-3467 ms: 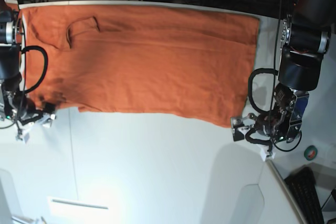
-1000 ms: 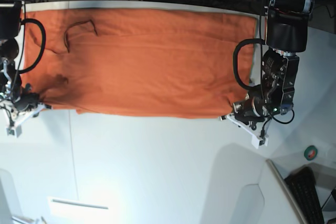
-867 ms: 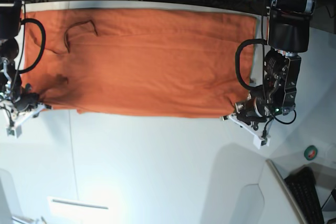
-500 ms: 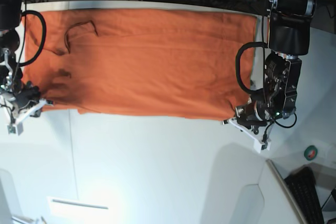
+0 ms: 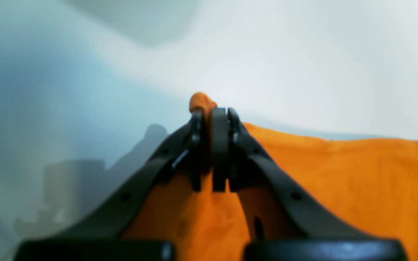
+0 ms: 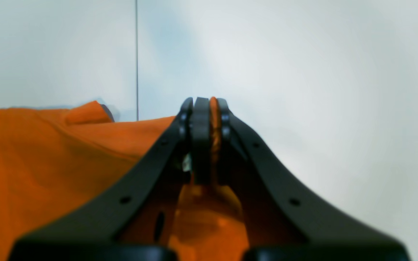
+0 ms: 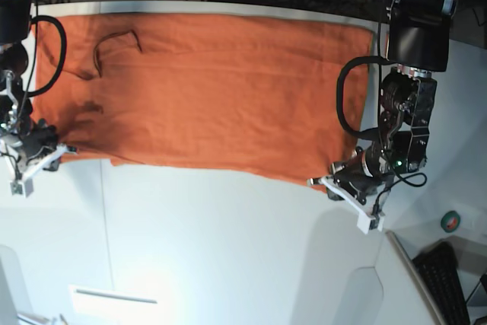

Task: Layout the t-shirt on the table in an organized manner, then fold the t-shirt properly
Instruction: 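Fold the grasped edge over the shirt toward the first edge with both grippers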

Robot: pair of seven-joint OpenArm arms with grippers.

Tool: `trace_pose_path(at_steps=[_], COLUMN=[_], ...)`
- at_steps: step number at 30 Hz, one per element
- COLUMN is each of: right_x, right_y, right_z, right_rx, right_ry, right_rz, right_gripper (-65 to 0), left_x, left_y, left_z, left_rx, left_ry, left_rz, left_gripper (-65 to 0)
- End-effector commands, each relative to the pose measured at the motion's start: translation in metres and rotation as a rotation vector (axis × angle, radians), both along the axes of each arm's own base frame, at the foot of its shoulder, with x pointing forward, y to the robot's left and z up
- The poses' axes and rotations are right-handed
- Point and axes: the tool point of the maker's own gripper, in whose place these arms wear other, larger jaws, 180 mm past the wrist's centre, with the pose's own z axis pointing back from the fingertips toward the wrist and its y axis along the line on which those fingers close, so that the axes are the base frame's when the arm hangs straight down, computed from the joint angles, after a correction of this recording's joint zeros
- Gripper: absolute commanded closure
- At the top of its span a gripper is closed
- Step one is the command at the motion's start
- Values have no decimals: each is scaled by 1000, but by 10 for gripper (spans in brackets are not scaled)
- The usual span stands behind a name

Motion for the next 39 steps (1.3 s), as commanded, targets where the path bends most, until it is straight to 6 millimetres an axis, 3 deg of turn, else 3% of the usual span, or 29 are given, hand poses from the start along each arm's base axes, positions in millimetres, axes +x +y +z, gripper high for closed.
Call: trace_pose_path(at_steps=[1, 4, 12, 19, 22, 36, 39], right_x=[14, 9, 2, -6, -10, -37, -45], right_y=[-7, -9, -5, -18, -25, -11, -8], right_z=[18, 10, -3, -3, 6, 9, 6], right_rx=[-18, -16, 9, -21, -53, -73, -75], right_ry=[-59, -37, -44, -31, -42, -39, -3], right_rz=[7, 2, 44, 47, 62, 122, 135], right_gripper=[0, 0, 0, 0, 0, 0, 0], left_x=[2, -12, -31, -59, -68, -105, -105], left_y=[5, 12, 7, 13, 17, 7, 20], left_z=[5, -5, 2, -18, -17, -22, -20], left_rx=[7, 22, 37, 51, 67, 71, 74], left_ry=[-11, 16, -8, 55, 58, 130, 128], left_rz=[3, 6, -36, -39, -50, -105, -66], left_gripper=[0, 0, 0, 0, 0, 0, 0])
